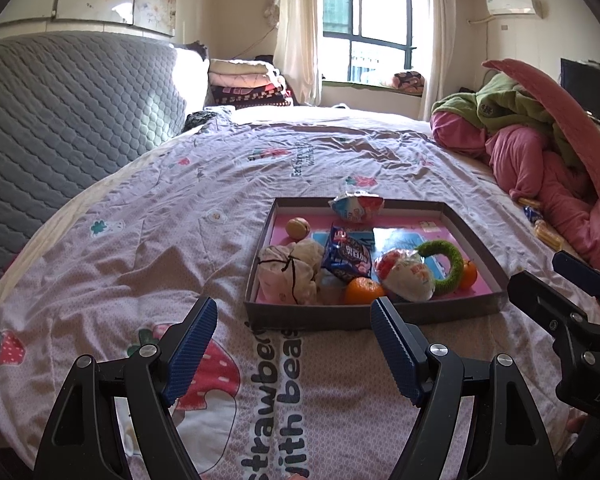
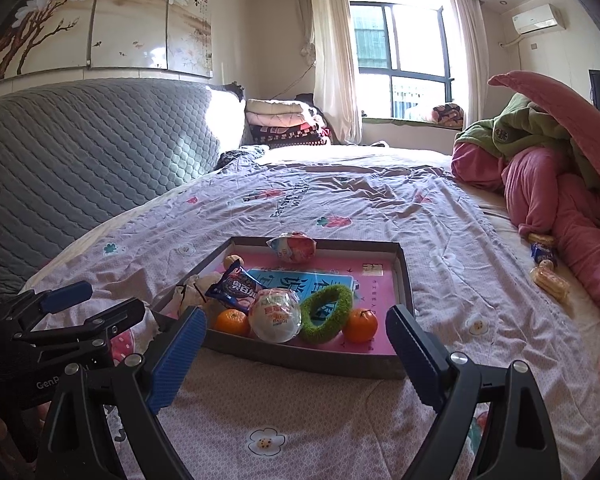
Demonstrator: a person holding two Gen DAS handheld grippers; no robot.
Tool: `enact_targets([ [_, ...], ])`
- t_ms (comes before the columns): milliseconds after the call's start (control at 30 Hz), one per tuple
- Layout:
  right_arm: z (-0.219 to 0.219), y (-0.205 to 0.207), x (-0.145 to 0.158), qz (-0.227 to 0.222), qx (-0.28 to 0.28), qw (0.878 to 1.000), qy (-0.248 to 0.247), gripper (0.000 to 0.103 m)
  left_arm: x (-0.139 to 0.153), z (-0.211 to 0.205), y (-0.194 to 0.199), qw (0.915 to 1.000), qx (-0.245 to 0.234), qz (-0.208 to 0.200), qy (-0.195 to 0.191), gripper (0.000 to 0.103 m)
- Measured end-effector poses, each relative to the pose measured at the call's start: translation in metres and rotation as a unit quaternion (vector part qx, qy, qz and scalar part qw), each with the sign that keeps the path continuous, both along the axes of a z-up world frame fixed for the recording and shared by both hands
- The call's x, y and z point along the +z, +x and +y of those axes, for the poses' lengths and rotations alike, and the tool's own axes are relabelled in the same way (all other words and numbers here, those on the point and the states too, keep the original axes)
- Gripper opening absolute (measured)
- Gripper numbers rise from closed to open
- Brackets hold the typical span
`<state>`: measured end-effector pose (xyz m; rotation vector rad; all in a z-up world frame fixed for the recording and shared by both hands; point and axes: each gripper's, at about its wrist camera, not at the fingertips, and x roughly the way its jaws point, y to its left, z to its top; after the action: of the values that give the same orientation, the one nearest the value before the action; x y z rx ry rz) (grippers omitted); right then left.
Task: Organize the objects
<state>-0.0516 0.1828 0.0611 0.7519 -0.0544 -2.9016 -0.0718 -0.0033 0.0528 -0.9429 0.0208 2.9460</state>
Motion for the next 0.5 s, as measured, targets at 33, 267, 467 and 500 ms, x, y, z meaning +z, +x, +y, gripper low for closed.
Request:
enact_targets([
  [33, 0.0, 0.001, -0.002, -0.003, -0.001, 1.0, 0.0, 0.091, -0.003, 0.001, 0.001, 1.0, 0.0, -0.001, -0.005, 0.08],
  [267, -0.003, 0.005, -0.016, -0.021, -0.005, 1.0, 0.008, 0.091, -0.018, 0.004, 0.005, 0.9997, -0.004, -0.017, -0.014, 0.08],
  [467, -0.004, 0.008, -0.027, -0.029, -0.015, 0.999, 0.016, 0.091, -0.029, 0.002, 0.005, 0.9993, -0.003, -0.038, 0.0, 0.08],
  [500, -0.005, 0.009, -0.028, -0.028, -0.015, 0.999, 0.02, 0.091, -0.03, 0.002, 0.006, 0.9993, -0.001, -0.038, 0.002, 0.08],
])
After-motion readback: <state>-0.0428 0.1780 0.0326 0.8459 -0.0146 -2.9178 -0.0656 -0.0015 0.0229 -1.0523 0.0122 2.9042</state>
